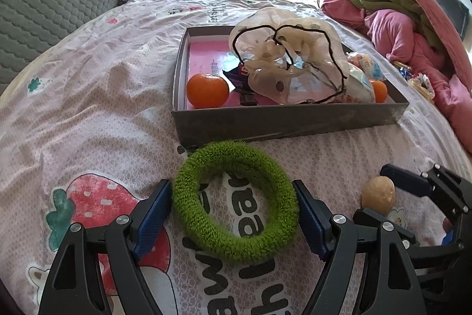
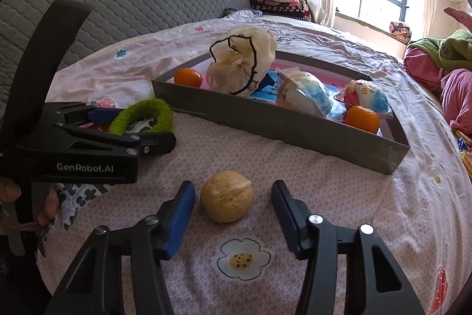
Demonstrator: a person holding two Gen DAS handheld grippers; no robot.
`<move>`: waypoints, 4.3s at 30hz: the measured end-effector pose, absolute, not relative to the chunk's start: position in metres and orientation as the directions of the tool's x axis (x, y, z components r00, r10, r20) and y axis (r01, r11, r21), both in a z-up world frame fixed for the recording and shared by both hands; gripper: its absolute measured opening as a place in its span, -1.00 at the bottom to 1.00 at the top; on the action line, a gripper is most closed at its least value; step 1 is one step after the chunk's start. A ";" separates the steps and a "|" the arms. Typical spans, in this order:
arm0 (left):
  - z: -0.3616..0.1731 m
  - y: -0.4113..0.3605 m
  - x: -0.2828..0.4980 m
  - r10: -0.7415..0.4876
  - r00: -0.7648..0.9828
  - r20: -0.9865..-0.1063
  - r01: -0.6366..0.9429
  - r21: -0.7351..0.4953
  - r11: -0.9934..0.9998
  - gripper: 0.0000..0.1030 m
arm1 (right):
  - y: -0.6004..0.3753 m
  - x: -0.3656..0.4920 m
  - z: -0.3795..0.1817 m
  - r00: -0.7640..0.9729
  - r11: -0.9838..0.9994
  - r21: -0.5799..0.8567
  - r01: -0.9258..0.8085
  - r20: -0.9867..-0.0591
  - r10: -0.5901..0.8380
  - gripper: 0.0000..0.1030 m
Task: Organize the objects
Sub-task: 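Close left gripper on the green fuzzy ring while right gripper grasps the bread bun, then carry the green ring and bread bun over the grey tray with both grippers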
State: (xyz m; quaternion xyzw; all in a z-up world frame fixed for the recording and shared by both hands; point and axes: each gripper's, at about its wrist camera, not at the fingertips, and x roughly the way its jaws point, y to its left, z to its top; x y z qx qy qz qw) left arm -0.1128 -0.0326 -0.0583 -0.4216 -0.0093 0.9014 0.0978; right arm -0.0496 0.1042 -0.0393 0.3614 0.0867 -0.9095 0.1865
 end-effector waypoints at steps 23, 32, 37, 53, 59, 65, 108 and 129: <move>-0.056 -0.041 -0.109 0.294 -0.611 -0.735 -0.202 -0.214 -0.956 -0.42 | 0.106 -0.051 -0.040 -0.641 -0.900 0.024 0.436 -0.693 -0.329 -0.32; -0.048 -0.027 -0.093 0.313 -0.624 -0.716 -0.260 -0.188 -0.947 -0.59 | 0.107 -0.052 -0.039 -0.635 -0.896 0.031 0.443 -0.694 -0.338 -0.32; -0.046 -0.022 -0.087 0.305 -0.637 -0.709 -0.276 -0.159 -0.948 -0.59 | 0.109 -0.051 -0.038 -0.641 -0.897 0.033 0.440 -0.689 -0.339 -0.32; -0.017 -0.020 -0.075 0.290 -0.702 -0.650 -0.280 -0.122 -0.952 -0.59 | 0.129 -0.047 -0.006 -0.739 -0.922 0.015 0.388 -0.592 -0.321 -0.32; -0.005 -0.020 -0.078 0.273 -0.722 -0.636 -0.265 -0.111 -0.958 -0.58 | 0.138 -0.046 0.009 -0.779 -0.930 -0.011 0.368 -0.550 -0.302 -0.32; 0.001 -0.019 -0.084 0.262 -0.727 -0.635 -0.252 -0.108 -0.962 -0.58 | 0.150 -0.048 0.022 -0.802 -0.938 -0.003 0.347 -0.520 -0.295 -0.32; -0.006 -0.026 -0.178 0.247 -0.712 -0.657 -0.240 -0.102 -0.965 -0.58 | 0.206 -0.129 0.024 -0.801 -0.982 -0.064 0.178 -0.589 -0.107 -0.32; -0.025 -0.007 -0.177 0.316 -0.663 -0.679 -0.300 -0.145 -0.943 -0.57 | 0.205 -0.135 0.000 -0.764 -0.984 -0.062 0.168 -0.638 -0.090 -0.32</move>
